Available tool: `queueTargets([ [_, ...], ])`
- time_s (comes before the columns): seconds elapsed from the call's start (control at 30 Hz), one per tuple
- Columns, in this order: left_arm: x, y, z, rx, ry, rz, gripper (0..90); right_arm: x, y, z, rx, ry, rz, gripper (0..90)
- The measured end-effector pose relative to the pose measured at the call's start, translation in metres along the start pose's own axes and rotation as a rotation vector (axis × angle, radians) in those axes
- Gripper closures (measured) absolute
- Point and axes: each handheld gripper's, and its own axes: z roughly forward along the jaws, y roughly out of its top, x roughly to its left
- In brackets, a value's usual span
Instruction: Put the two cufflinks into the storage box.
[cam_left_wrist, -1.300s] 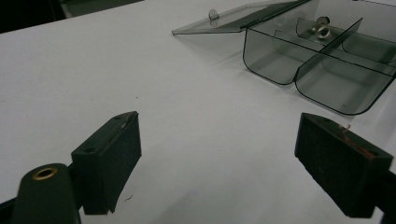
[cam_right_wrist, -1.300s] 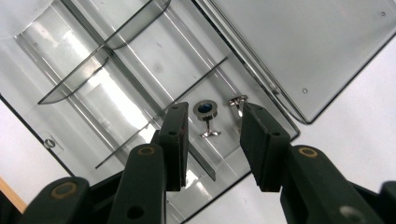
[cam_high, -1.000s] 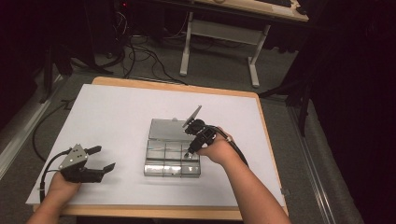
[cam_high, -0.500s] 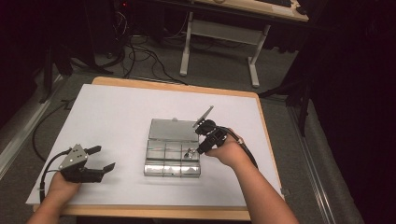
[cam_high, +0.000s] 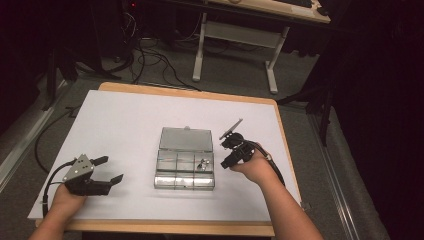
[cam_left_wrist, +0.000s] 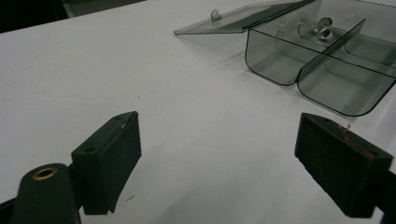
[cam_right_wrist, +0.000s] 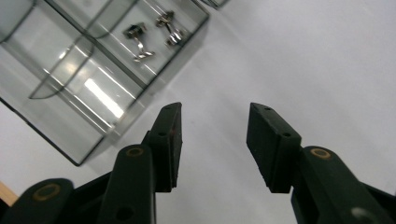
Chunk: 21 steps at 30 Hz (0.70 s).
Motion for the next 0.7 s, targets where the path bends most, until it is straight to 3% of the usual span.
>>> queueTargets([
  [0.27, 0.000, 0.000, 0.000, 0.001, 0.002, 0.000, 14.9, -0.017, -0.027, 0.003, -0.019, -0.025, 0.054, 47.2],
  [0.7, 0.000, 0.000, 0.000, 0.002, 0.001, -0.002, 14.9, -0.045, -0.073, 0.004, -0.056, -0.035, 0.147, 43.5],
])
